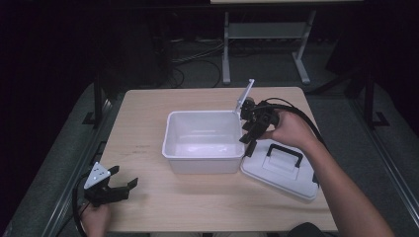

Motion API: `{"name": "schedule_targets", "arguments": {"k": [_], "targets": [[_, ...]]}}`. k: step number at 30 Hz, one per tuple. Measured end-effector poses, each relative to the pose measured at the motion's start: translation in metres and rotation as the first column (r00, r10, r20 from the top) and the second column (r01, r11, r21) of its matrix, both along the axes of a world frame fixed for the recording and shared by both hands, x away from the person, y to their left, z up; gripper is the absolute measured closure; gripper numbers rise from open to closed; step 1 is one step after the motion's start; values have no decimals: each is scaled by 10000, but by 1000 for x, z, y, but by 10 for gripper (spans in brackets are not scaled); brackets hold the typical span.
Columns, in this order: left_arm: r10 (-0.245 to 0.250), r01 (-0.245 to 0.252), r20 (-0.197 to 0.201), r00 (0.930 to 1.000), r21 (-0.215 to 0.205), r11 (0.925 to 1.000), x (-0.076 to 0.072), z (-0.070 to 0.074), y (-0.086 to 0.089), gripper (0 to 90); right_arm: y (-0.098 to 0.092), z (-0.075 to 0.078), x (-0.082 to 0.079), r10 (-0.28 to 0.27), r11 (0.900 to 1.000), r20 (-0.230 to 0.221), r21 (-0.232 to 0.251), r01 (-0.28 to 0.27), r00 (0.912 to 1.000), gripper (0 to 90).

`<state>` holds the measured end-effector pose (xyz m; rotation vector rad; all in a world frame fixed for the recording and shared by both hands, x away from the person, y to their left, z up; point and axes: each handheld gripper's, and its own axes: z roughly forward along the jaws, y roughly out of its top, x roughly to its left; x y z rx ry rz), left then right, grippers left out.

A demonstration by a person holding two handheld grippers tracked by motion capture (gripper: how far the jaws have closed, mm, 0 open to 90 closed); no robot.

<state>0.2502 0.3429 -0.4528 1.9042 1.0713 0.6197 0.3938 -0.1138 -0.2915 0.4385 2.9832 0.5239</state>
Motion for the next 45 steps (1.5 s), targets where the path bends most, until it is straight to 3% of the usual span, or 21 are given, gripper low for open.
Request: {"name": "schedule_targets", "arguments": {"k": [19,45], "targets": [[-15,15,-31,10000,48,10000,0,0,-1,134,-36,-15,-3,-675,9976,5,124,675,9977,467],[-91,91,-67,9999,129,9999,1,-1,-3,134,-87,-60,-2,-1619,9867,-537,60,1625,9853,453]]}}
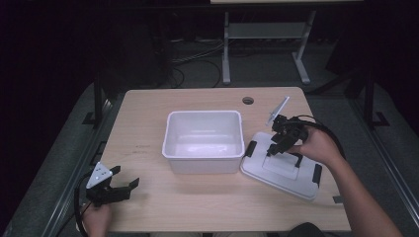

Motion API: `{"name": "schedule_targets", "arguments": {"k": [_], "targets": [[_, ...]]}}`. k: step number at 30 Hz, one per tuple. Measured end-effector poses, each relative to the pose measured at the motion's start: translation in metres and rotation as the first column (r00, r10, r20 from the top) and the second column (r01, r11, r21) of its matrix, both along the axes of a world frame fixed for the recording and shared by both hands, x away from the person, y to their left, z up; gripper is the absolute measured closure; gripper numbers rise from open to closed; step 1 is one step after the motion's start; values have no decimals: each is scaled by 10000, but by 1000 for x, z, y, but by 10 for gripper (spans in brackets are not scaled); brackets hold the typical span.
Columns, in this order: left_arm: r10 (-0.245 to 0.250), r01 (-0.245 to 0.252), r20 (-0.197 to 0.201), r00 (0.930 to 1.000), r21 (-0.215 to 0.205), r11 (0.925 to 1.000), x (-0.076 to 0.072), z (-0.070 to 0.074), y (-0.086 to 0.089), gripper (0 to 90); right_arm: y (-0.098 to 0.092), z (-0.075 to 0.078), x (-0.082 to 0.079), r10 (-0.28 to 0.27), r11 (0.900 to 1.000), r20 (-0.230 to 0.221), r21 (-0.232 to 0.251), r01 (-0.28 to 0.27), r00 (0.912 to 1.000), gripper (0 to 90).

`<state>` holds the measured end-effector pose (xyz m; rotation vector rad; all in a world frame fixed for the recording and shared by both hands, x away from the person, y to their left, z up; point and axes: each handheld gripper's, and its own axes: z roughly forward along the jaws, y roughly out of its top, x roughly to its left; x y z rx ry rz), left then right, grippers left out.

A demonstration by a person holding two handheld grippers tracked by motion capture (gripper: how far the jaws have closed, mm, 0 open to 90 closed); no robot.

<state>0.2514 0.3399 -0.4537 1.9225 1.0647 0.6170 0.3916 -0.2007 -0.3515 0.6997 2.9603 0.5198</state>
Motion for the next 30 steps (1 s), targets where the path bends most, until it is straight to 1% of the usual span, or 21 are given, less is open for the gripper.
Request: {"name": "schedule_targets", "arguments": {"k": [9,17,23,26,30], "targets": [[79,-79,32,10000,-53,10000,-1,0,1,134,-22,-13,2,-528,9986,-151,55,529,9985,454],[63,-63,30,10000,-22,10000,-1,0,1,134,-32,-25,6,-847,9964,-265,-6,847,9961,471],[78,-78,32,10000,-40,10000,-1,0,1,134,-35,-31,7,-885,9961,-376,-82,882,9954,533],[64,-64,32,10000,-16,10000,-1,0,1,134,-35,-34,8,-841,9964,-345,-173,836,9959,562],[81,-81,39,10000,-47,10000,-1,0,1,134,-36,-37,9,-862,9962,-482,-141,857,9951,606]]}}
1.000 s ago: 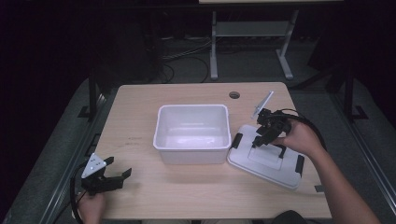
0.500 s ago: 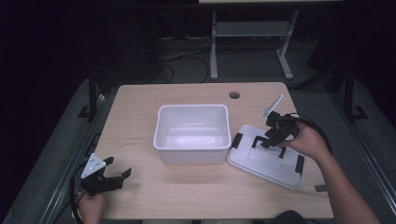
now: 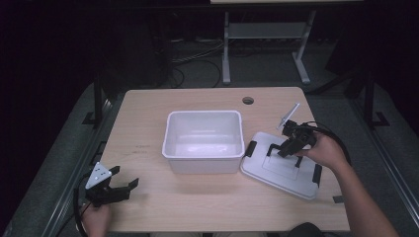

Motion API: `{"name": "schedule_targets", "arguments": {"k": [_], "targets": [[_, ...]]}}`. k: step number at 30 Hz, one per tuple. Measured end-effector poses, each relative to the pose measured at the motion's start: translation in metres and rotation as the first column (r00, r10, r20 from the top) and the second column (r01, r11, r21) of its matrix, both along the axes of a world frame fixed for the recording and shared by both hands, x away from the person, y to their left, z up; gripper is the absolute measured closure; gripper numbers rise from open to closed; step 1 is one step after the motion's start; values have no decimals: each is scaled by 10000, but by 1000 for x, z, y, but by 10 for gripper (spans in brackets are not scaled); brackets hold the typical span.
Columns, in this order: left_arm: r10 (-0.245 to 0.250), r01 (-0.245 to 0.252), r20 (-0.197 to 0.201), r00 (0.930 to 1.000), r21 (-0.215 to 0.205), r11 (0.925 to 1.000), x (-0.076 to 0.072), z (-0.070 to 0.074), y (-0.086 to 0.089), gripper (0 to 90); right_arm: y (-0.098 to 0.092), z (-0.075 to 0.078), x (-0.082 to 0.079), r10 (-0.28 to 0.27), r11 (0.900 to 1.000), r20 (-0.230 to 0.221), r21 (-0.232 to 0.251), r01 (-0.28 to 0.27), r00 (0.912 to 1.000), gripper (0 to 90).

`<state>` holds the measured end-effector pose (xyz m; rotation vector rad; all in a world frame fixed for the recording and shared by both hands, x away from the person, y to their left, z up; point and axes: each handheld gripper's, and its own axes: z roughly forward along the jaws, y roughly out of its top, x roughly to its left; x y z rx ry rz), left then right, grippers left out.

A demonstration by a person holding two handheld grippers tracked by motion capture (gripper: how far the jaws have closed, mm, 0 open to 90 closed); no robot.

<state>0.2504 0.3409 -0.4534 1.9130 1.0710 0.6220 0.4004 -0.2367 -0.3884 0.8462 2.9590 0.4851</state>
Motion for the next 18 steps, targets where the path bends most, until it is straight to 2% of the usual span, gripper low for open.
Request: {"name": "schedule_targets", "arguments": {"k": [9,18], "targets": [[-15,15,7,10000,26,10000,0,0,0,134,-2,-1,-1,81,9999,-156,95,-79,9998,723],[-13,14,-15,10000,33,10000,0,0,-1,134,-5,-5,-3,125,9998,-277,182,-120,9995,795]]}}
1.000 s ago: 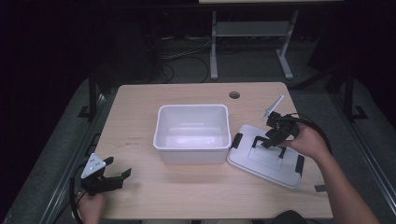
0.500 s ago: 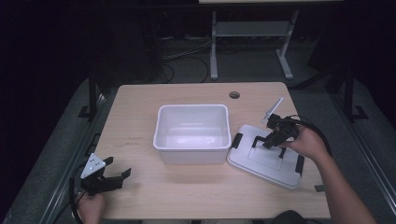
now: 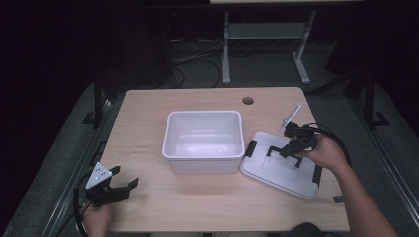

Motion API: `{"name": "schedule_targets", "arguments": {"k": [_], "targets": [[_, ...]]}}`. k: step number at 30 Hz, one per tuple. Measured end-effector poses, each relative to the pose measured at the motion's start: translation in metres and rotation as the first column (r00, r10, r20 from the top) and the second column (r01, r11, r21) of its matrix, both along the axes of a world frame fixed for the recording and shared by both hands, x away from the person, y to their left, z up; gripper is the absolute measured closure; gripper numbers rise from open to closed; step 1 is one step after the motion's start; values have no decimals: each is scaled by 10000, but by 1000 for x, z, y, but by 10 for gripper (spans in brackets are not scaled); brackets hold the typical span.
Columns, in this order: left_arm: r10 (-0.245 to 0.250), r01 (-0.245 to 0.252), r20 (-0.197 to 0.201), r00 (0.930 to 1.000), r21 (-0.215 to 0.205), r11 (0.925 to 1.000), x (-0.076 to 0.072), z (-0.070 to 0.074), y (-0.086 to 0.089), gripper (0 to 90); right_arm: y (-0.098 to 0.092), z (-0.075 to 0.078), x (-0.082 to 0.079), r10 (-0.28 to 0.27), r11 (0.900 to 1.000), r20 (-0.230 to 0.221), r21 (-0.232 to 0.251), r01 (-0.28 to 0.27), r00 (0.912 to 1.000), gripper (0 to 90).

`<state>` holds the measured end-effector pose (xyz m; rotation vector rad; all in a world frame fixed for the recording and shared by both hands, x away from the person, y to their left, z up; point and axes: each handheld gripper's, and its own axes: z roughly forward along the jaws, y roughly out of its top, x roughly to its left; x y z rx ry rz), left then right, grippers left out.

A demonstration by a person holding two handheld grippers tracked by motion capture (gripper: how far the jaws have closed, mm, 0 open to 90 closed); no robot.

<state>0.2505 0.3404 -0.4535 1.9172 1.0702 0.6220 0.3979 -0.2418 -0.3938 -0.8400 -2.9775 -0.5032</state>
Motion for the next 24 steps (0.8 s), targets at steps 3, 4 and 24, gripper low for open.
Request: {"name": "schedule_targets", "arguments": {"k": [3,4,24], "targets": [[0,0,-17,10000,-8,10000,0,0,0,134,-1,-1,0,63,9999,-36,79,-63,10000,817],[3,-3,-19,10000,-9,10000,0,0,0,134,-1,-1,0,54,9999,-51,90,-54,10000,821],[24,-24,-20,10000,-63,10000,0,-1,0,134,-3,3,-3,296,9994,-35,198,-295,9996,846]]}}
